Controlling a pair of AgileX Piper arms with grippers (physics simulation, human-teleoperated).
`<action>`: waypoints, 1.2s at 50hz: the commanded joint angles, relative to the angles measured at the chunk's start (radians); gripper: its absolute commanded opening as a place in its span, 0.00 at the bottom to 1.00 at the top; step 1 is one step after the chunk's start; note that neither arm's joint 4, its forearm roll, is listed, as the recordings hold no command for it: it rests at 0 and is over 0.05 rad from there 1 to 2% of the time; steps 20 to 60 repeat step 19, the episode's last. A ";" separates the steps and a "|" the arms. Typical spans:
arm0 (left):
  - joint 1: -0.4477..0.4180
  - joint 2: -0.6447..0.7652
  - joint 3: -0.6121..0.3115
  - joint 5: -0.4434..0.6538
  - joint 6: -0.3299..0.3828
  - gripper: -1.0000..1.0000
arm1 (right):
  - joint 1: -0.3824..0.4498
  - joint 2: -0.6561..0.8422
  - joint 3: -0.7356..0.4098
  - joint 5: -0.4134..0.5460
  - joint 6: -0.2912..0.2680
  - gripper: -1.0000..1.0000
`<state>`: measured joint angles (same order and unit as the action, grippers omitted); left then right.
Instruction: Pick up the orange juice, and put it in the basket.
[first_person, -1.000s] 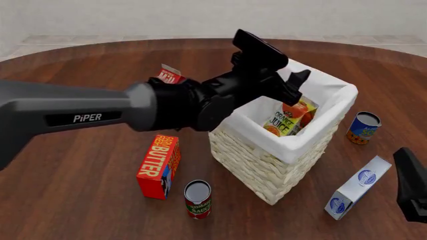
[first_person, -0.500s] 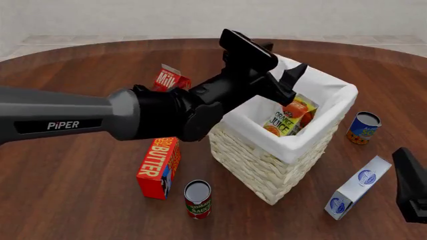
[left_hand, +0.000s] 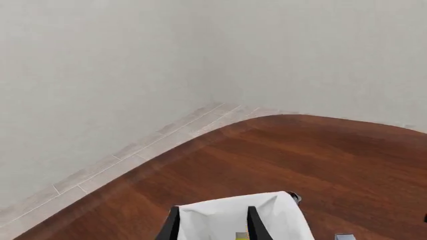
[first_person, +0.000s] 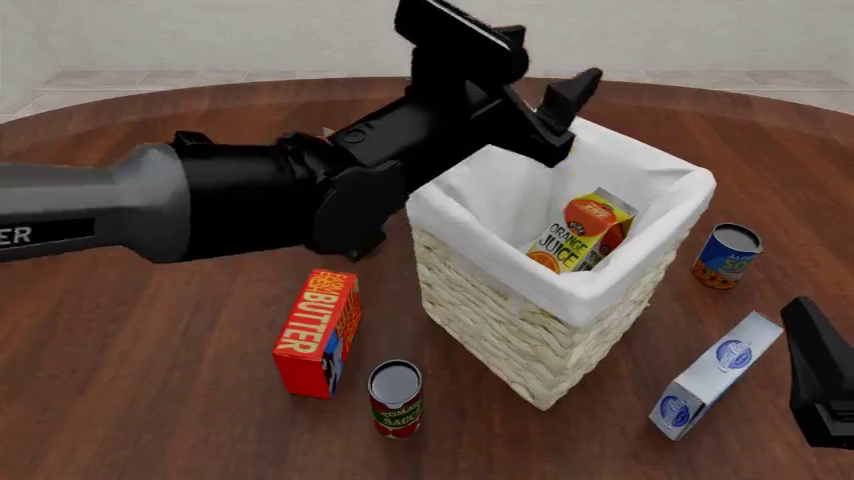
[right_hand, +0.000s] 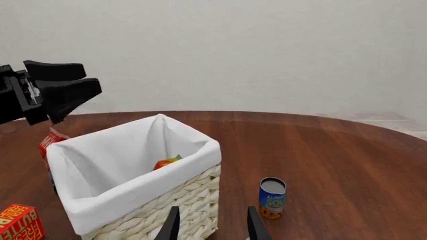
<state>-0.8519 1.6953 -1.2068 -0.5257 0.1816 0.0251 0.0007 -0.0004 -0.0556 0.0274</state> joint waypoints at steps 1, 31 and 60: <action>0.018 -0.161 -0.023 0.143 0.009 1.00 | 0.002 0.000 0.000 0.006 -0.010 1.00; 0.131 -0.323 -0.038 0.193 -0.062 1.00 | 0.001 0.030 0.000 0.012 -0.042 1.00; 0.131 -0.323 -0.038 0.193 -0.062 1.00 | 0.001 0.030 0.000 0.012 -0.042 1.00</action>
